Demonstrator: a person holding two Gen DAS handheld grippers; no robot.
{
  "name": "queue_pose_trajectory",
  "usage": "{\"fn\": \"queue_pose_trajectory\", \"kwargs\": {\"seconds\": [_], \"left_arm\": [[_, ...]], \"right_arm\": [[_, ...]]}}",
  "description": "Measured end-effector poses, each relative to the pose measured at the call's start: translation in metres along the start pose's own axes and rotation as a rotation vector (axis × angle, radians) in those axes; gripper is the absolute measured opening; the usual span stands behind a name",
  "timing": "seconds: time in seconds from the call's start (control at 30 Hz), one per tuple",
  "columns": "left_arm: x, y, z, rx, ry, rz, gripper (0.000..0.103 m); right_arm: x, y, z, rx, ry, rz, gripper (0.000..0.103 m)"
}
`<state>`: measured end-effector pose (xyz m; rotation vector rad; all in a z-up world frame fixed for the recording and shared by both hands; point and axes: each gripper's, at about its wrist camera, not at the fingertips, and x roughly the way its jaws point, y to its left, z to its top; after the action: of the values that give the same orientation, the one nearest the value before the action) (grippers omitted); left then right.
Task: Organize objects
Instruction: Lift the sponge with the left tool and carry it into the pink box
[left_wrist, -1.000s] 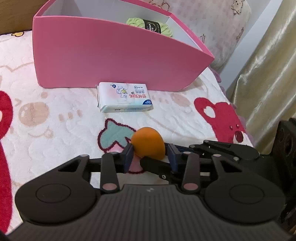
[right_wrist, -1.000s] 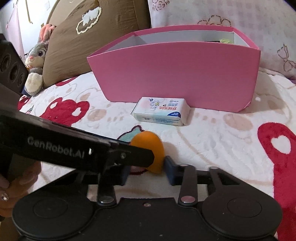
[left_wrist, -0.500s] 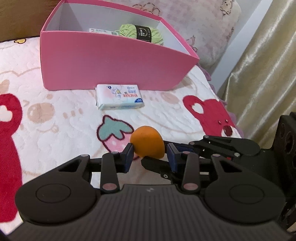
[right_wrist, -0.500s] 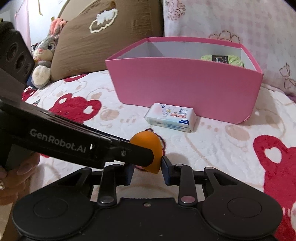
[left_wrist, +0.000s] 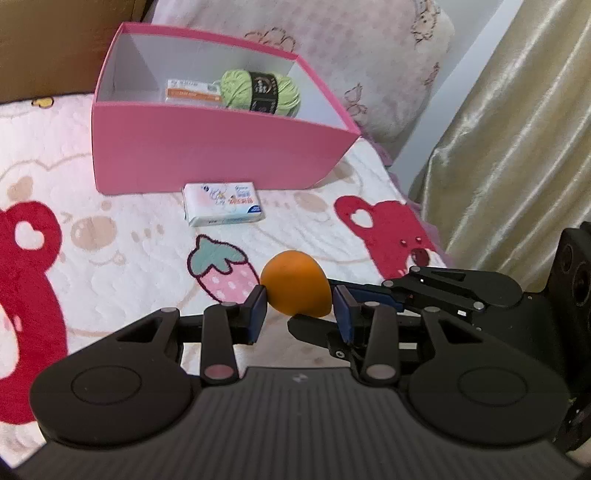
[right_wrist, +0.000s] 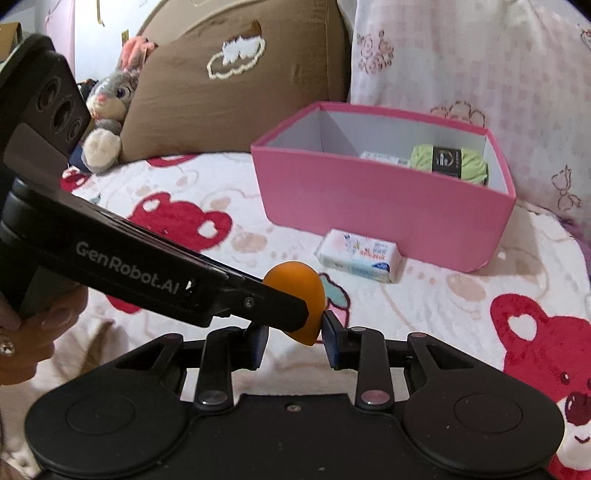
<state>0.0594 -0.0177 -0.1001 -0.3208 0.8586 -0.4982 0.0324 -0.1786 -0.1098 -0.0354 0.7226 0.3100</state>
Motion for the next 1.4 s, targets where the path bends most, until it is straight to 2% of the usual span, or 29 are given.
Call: {"fn": "queue_pose_trajectory", "kwargs": {"seconds": [0.23,0.47,0.73,0.97,1.3,1.4], "left_arm": [[-0.025,-0.014,0.004,0.066,-0.004,-0.006,0.038],[-0.044,-0.021,0.012,0.066,-0.010,-0.034,0.038],[-0.055,-0.033,0.021,0.102,-0.031,-0.030,0.038],[-0.064,-0.036,0.033,0.094,-0.043,-0.044,0.038],[-0.065,-0.046,0.069,0.104,-0.036,-0.057,0.038],[-0.051,-0.050,0.084,0.107,-0.019,-0.021,0.038]], "right_arm": [[-0.022,0.012,0.010,-0.013,-0.012,-0.001,0.036],[-0.034,0.014,0.020,-0.006,-0.023,-0.006,0.036],[-0.043,0.014,0.031,-0.020,-0.039,-0.015,0.036],[-0.051,0.015,0.041,-0.037,-0.069,-0.038,0.036],[-0.062,0.004,0.074,-0.053,-0.079,-0.064,0.036],[-0.060,-0.008,0.084,-0.020,-0.078,-0.054,0.036]]}}
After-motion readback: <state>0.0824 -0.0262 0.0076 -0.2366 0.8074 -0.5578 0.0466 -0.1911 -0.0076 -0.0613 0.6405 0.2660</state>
